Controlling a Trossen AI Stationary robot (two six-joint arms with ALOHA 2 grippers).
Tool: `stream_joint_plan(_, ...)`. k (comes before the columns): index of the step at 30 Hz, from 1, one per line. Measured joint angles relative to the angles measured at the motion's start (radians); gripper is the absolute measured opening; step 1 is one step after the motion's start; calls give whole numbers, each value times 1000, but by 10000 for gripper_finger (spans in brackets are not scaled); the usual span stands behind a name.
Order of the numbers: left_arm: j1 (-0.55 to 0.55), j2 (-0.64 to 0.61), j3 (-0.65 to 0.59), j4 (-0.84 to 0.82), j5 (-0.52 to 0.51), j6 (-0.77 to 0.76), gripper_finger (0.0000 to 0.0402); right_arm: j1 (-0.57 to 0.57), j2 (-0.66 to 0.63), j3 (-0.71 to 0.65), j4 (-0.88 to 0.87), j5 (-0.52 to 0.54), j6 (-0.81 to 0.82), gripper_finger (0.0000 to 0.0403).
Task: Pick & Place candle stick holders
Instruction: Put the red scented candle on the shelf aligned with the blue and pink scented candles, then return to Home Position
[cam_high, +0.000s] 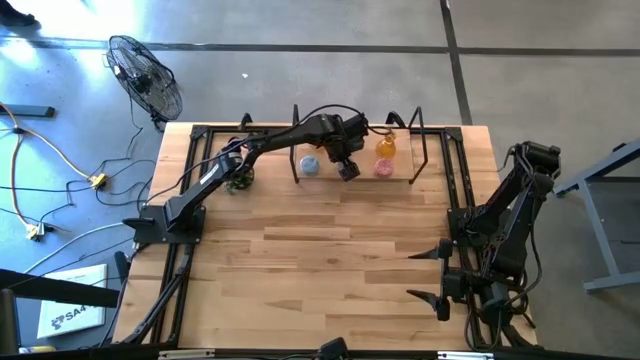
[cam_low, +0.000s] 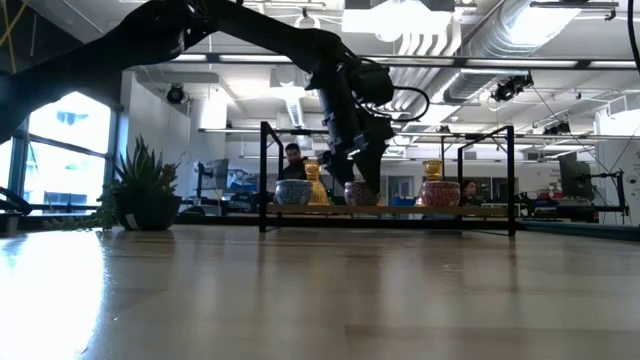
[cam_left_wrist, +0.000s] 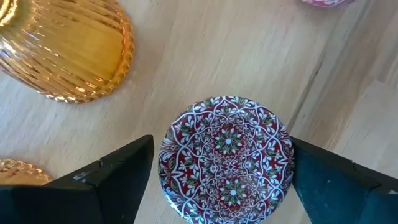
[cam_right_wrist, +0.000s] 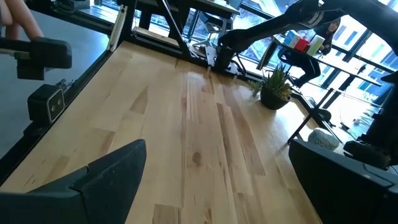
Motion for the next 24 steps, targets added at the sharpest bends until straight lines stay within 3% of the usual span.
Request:
stream_joint_plan(16,0,-12,10,-13,-1,1,348,0,0,0,-3,5,-1,390)
stream_joint_plan(24,-14,-53,27,-57,91,-1,349,0,0,0,1,7,-1,390)
